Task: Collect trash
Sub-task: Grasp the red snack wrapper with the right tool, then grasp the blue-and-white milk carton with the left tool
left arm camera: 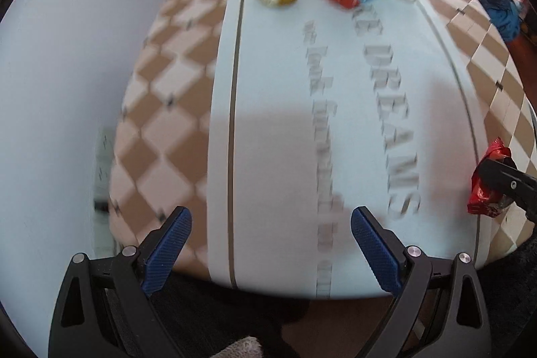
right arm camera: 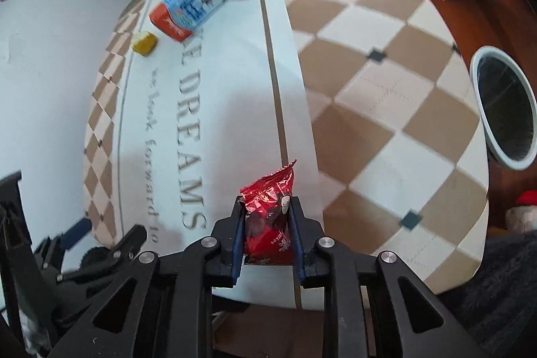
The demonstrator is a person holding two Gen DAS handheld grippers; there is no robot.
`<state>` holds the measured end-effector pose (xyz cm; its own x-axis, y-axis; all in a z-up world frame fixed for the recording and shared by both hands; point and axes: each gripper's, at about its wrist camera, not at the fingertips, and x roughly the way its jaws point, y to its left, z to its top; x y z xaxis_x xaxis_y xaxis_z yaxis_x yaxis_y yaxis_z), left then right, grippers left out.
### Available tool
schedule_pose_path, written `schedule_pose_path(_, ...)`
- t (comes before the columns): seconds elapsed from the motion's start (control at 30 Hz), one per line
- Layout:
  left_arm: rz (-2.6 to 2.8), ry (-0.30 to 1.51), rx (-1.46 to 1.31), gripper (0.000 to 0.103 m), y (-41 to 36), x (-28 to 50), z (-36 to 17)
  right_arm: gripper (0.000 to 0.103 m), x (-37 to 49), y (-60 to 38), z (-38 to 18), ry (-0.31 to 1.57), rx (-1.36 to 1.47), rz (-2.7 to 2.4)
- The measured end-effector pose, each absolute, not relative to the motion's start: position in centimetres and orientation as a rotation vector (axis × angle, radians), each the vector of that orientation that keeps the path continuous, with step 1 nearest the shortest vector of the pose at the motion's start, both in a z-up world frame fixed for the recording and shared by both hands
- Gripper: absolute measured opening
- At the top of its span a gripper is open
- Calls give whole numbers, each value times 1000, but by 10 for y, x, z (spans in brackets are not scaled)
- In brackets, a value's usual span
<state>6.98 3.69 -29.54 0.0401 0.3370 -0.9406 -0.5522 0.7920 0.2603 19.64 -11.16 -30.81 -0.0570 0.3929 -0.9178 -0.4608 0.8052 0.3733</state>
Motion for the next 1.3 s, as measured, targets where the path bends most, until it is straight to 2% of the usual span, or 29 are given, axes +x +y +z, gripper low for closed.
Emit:
schedule_pose_path(0.23, 552, 1270, 84, 97, 51, 170, -263, 24, 277, -112, -290, 1445, 35, 641)
schedule_pose_path(0.5, 376, 1338, 191, 96, 79, 269, -273, 24, 365, -76, -303, 1479, 31, 567)
schedule_pose_path(0.57, 339, 1365, 201, 86, 80, 281, -282, 24, 376, -70, -307, 1485, 14, 556)
schedule_pose_path(0.63, 304, 1398, 195, 68, 78, 290, -290, 24, 385, -65, -311, 1491, 0, 547)
schedule_pose_path(0.73, 274, 1430, 177, 54, 79, 301, -300, 24, 393, -59, -317, 1503, -5, 544)
schedule_pose_path(0.8, 267, 1437, 154, 39, 81, 303, -303, 24, 395, -57, -319, 1506, -6, 543)
schedule_pose_path(0.87, 277, 1435, 138, 35, 81, 299, -303, 24, 396, -57, -320, 1508, -3, 541)
schedule_pose_path(0.9, 285, 1436, 124, 29, 82, 295, -301, 24, 395, -59, -320, 1507, 1, 545)
schedule_pose_path(1.3, 556, 1290, -159, 28, 87, 199, -258, 23, 343, -83, -294, 1432, 3, 620)
